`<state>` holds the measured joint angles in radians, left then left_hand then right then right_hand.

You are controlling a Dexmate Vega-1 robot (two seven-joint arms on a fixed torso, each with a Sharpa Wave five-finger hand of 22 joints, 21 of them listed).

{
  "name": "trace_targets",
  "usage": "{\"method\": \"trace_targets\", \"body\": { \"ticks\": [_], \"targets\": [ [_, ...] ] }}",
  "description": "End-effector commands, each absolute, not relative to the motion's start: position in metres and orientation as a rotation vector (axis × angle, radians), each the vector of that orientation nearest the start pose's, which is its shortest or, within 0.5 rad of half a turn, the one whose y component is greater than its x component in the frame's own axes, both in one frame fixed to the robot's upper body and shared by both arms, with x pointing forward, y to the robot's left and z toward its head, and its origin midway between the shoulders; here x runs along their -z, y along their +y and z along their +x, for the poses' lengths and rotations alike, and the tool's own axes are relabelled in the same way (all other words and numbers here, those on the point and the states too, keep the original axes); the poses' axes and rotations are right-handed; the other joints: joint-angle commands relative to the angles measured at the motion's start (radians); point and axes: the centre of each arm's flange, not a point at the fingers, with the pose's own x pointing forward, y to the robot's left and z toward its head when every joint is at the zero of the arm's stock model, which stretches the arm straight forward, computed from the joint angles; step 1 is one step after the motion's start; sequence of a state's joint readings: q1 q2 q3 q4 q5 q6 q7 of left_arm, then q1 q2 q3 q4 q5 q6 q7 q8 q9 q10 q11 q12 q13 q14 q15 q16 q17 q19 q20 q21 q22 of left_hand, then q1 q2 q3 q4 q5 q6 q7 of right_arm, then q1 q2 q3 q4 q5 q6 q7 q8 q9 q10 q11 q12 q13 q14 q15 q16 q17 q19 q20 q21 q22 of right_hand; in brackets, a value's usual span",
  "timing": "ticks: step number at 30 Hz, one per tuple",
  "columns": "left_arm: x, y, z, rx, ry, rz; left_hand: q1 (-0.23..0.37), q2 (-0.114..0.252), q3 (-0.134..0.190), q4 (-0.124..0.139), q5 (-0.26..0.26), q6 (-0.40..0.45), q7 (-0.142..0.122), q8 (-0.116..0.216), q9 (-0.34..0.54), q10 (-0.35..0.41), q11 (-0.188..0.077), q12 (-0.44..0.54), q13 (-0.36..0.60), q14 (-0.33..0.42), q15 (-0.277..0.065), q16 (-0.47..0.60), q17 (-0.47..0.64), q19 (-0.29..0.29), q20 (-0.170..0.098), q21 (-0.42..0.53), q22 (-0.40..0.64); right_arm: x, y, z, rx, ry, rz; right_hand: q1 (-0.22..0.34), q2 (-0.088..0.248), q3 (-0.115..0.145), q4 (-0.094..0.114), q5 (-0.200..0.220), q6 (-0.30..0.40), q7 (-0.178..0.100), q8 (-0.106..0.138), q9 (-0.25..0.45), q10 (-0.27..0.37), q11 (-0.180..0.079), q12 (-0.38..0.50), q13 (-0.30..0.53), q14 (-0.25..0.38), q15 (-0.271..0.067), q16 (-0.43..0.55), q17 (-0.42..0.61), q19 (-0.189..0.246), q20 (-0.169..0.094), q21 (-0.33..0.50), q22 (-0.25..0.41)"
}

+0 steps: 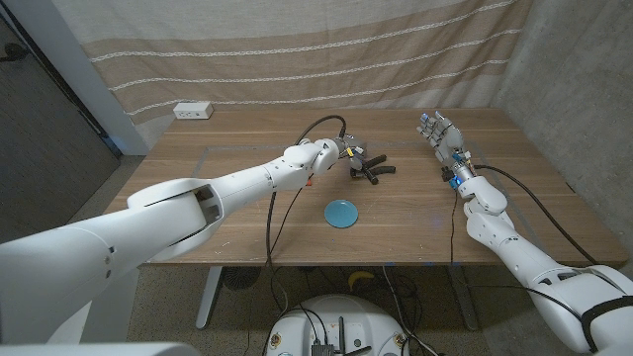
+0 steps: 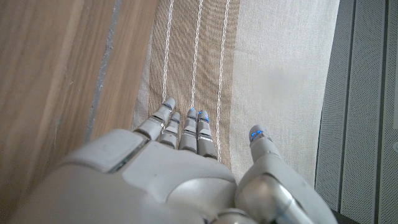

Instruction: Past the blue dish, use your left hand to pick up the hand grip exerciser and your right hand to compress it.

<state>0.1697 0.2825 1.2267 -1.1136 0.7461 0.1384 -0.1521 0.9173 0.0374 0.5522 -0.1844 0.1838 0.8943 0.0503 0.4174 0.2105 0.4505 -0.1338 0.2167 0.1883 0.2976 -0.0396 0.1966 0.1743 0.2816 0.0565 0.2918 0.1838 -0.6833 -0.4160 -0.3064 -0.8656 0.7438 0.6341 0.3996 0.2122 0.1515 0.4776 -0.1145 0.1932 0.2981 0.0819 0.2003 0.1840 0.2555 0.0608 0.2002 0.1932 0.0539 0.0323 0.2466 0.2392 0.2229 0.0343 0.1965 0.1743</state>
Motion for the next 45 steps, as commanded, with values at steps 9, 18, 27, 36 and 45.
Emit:
{"method": "trace_targets", "body": {
  "ticks": [9, 18, 27, 36, 45],
  "targets": [
    [-0.028, -0.008, 0.684, 0.146, -0.680, 1.903, 0.107, 0.055, 0.002, 0.006, 0.013, 0.045, 0.003, 0.054, 0.098, 0.044, 0.011, 0.004, 0.005, 0.038, -0.071, 0.004, 0.004, 0.048, -0.023, 0.009, 0.007, 0.016, -0.345, 0.665, -0.268, -0.797, 0.059, 0.006, 0.006, 0.001, 0.000, 0.004, 0.010, -0.003, -0.002, 0.002, 0.008, 0.001, 0.003, 0.002, 0.012, -0.002, 0.005, 0.004, 0.003, 0.004, 0.007, 0.004],
    [-0.030, -0.007, 0.682, 0.110, -0.697, 1.870, 0.110, 0.106, -0.016, 0.023, 0.001, -0.019, 0.006, 0.065, 0.147, 0.022, 0.042, -0.009, 0.011, 0.028, -0.061, 0.003, 0.011, 0.043, -0.031, 0.008, 0.011, 0.015, -0.345, 0.664, -0.265, -0.799, 0.055, 0.005, 0.006, 0.000, 0.001, 0.004, 0.011, -0.004, -0.002, 0.002, 0.010, 0.000, 0.003, 0.002, 0.013, -0.004, 0.005, 0.004, 0.004, 0.004, 0.007, 0.004],
    [-0.034, -0.006, 0.679, 0.089, -0.717, 1.845, 0.110, 0.117, -0.026, 0.024, -0.002, -0.036, 0.009, 0.076, 0.169, 0.023, 0.043, -0.009, 0.013, 0.028, -0.062, 0.004, 0.013, 0.044, -0.033, 0.010, 0.012, 0.014, -0.343, 0.662, -0.263, -0.802, 0.047, 0.004, 0.006, -0.001, 0.002, 0.004, 0.011, -0.003, -0.003, 0.002, 0.010, 0.002, 0.003, 0.002, 0.014, -0.001, 0.005, 0.005, 0.004, 0.003, 0.007, 0.004],
    [-0.045, 0.000, 0.675, 0.050, -0.760, 1.802, 0.108, 0.131, -0.035, 0.029, -0.006, -0.064, 0.006, 0.086, 0.194, 0.022, 0.041, -0.010, 0.016, 0.027, -0.064, 0.007, 0.017, 0.045, -0.037, 0.012, 0.014, 0.014, -0.343, 0.660, -0.256, -0.808, 0.043, 0.003, 0.006, -0.001, 0.003, 0.004, 0.012, -0.002, -0.003, 0.002, 0.010, 0.004, 0.003, 0.002, 0.014, 0.000, 0.005, 0.006, 0.004, 0.003, 0.007, 0.004],
    [-0.056, 0.006, 0.673, -0.004, -0.820, 1.772, 0.107, 0.138, -0.042, 0.031, -0.007, -0.072, 0.003, 0.100, 0.212, 0.025, 0.035, -0.009, 0.018, 0.032, -0.070, 0.012, 0.020, 0.052, -0.043, 0.016, 0.015, 0.013, -0.343, 0.657, -0.246, -0.813, 0.038, 0.002, 0.006, -0.001, 0.003, 0.003, 0.012, -0.002, -0.003, 0.002, 0.013, 0.004, 0.003, 0.002, 0.014, -0.001, 0.005, 0.007, 0.004, 0.003, 0.007, 0.004]
  ]
}}
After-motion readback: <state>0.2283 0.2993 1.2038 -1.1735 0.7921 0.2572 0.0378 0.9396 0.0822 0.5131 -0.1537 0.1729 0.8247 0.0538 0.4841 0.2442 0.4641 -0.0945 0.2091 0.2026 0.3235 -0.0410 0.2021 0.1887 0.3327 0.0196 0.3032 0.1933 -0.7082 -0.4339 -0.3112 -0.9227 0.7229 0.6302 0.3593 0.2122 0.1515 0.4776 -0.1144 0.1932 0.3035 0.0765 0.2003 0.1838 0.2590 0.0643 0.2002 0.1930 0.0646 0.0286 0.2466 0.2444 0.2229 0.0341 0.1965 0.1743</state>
